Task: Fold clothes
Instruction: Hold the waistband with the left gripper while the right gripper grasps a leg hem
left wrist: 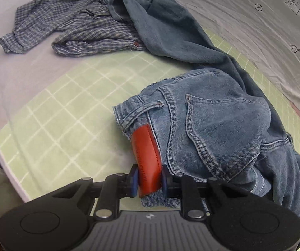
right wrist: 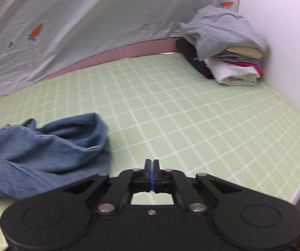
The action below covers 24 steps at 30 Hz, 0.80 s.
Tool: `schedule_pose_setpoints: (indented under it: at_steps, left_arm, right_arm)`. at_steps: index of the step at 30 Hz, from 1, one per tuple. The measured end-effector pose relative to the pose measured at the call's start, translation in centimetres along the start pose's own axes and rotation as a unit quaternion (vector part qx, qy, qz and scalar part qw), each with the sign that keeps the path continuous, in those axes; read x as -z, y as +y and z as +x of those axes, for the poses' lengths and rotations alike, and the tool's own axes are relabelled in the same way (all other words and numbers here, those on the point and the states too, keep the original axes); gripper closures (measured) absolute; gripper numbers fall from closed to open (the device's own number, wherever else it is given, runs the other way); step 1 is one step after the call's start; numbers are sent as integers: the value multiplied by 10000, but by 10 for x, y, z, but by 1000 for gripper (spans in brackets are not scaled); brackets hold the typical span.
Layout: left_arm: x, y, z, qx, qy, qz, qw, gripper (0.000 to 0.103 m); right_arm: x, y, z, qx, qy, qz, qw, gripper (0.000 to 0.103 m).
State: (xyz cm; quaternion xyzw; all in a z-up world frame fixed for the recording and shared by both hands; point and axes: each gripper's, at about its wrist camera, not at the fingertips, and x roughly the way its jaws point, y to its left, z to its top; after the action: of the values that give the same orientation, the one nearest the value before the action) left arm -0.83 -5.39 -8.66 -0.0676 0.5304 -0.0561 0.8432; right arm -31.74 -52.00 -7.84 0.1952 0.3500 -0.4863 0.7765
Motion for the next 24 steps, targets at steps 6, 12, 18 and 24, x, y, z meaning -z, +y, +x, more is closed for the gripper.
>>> schedule_pose_setpoints:
  at_steps: [6,12,18,24]
  left_arm:
    - [8,12,4,-141,140,-280,9994,79]
    - [7,3,2,-204,121,67,9997,78]
    - [6,9,4,-103,161,-55,9998,78]
    - [6,9,2,-66,159,38,9998,78]
  right_arm:
    - [15,-41,17,-376,513,505,9967,100]
    - [24,10,44,-1163,648,812,9878,72]
    - [27,27,71,-1980,1121,1785,9573,50]
    - [30,55,82,-2138,1294,1649,9541,51]
